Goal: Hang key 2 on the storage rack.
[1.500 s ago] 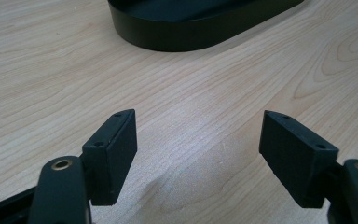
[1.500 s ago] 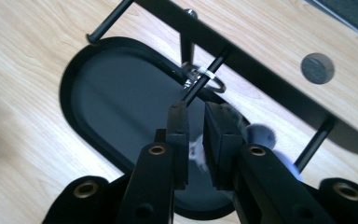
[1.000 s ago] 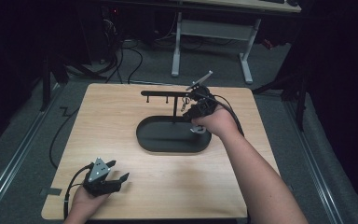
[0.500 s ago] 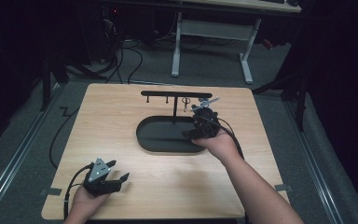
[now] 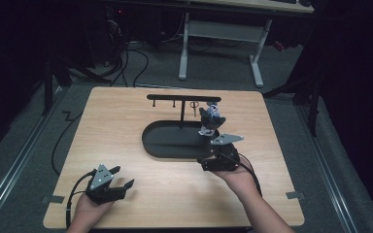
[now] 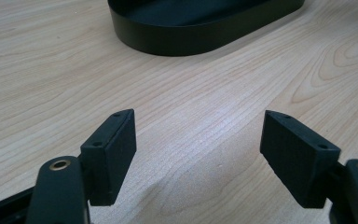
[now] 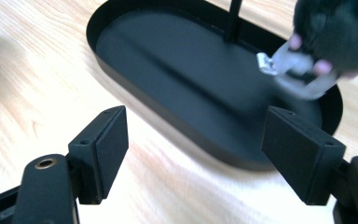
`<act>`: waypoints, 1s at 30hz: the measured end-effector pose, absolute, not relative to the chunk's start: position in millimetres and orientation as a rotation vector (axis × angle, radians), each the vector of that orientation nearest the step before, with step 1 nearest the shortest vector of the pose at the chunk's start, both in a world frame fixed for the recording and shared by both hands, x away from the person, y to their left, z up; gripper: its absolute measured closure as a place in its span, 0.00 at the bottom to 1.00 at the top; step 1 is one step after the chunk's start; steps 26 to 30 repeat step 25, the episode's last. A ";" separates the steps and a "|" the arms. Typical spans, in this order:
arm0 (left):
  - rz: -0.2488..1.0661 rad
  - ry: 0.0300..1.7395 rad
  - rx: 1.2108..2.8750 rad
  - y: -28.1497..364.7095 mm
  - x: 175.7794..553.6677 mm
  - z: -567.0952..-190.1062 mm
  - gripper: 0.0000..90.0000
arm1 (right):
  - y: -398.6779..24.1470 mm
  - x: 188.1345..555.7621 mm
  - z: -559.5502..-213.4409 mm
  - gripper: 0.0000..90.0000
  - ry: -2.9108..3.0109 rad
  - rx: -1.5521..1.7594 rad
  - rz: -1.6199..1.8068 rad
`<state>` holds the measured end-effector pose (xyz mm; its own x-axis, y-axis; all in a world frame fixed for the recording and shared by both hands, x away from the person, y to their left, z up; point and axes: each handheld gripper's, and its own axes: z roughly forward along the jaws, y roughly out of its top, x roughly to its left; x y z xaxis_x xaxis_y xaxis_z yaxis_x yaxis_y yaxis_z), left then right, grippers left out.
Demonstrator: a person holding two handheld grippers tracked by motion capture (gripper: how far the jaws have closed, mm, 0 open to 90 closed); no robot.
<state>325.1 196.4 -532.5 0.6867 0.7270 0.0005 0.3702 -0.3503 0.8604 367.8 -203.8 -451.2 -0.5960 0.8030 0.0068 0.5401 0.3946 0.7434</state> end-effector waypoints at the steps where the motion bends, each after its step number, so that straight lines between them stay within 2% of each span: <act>1: 0.484 0.850 1.967 196.6 325.1 -532.5 0.31 | -208.1 363.4 -455.7 0.24 2.299 1.166 1.043; 10: 0.495 0.857 1.952 197.3 324.2 -532.4 0.31 | -250.5 319.7 -502.3 0.18 2.182 1.220 1.112; 13: 0.499 0.857 1.940 198.1 323.5 -532.3 0.30 | -263.7 291.4 -523.1 0.18 2.100 1.170 1.081; 17: 0.501 0.856 1.935 198.4 322.9 -532.3 0.30 | -268.0 274.0 -517.1 0.17 2.035 1.157 1.175; 30: 0.496 0.849 1.936 198.5 322.7 -532.2 0.30 | -263.5 284.0 -524.1 0.17 2.069 1.196 1.131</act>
